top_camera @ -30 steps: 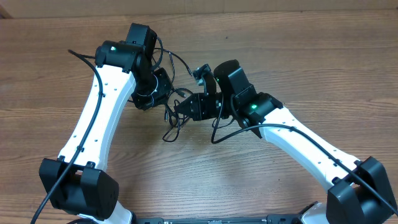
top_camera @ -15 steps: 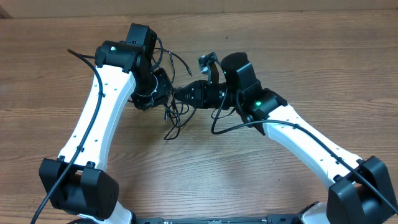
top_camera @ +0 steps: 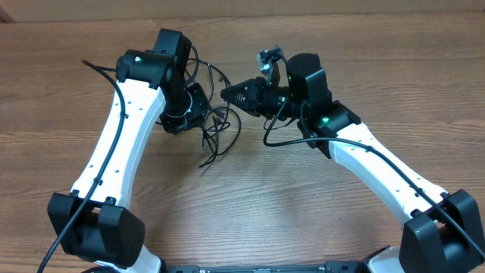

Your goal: Untangle cables

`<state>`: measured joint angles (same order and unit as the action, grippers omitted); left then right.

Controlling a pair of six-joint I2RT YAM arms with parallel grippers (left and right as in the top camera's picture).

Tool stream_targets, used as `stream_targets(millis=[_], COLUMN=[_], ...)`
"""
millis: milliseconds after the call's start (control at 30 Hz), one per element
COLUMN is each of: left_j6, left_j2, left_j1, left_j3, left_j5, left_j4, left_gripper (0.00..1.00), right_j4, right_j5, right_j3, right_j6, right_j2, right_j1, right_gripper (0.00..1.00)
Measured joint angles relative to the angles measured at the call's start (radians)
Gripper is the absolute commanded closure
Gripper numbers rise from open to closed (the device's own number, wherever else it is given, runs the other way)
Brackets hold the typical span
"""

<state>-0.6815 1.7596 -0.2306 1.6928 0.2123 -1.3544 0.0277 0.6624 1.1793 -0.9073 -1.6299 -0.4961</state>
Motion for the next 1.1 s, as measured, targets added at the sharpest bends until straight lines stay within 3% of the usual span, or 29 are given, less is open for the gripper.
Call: stream_targets(millis=[67, 200, 267, 400, 900, 1100], left_j6=[0.0, 0.0, 0.0, 0.0, 0.0, 0.0], left_j2=[0.0, 0.0, 0.0, 0.0, 0.0, 0.0], left_j1=[0.0, 0.0, 0.0, 0.0, 0.0, 0.0], left_j3=[0.0, 0.0, 0.0, -0.002, 0.005, 0.117], left_j5=[0.0, -0.002, -0.005, -0.008, 0.039, 0.113], left_j4=[-0.003, -0.005, -0.006, -0.007, 0.021, 0.025], left_gripper=[0.95, 0.95, 0.96, 0.95, 0.96, 0.96], right_j4=[0.085, 0.216, 0.264, 0.318, 0.401, 0.493], right_j5=[-0.039, -0.085, -0.097, -0.107, -0.059, -0.137], right_j3=[0.002, 0.004, 0.004, 0.004, 0.004, 0.005], right_j6=[-0.005, -0.009, -0.003, 0.005, 0.151, 0.184], right_j2=[0.0, 0.001, 0.001, 0.002, 0.002, 0.002], right_j1=[0.0, 0.005, 0.005, 0.005, -0.02, -0.111], right_gripper=[0.83, 0.38, 0.27, 0.15, 0.13, 0.09])
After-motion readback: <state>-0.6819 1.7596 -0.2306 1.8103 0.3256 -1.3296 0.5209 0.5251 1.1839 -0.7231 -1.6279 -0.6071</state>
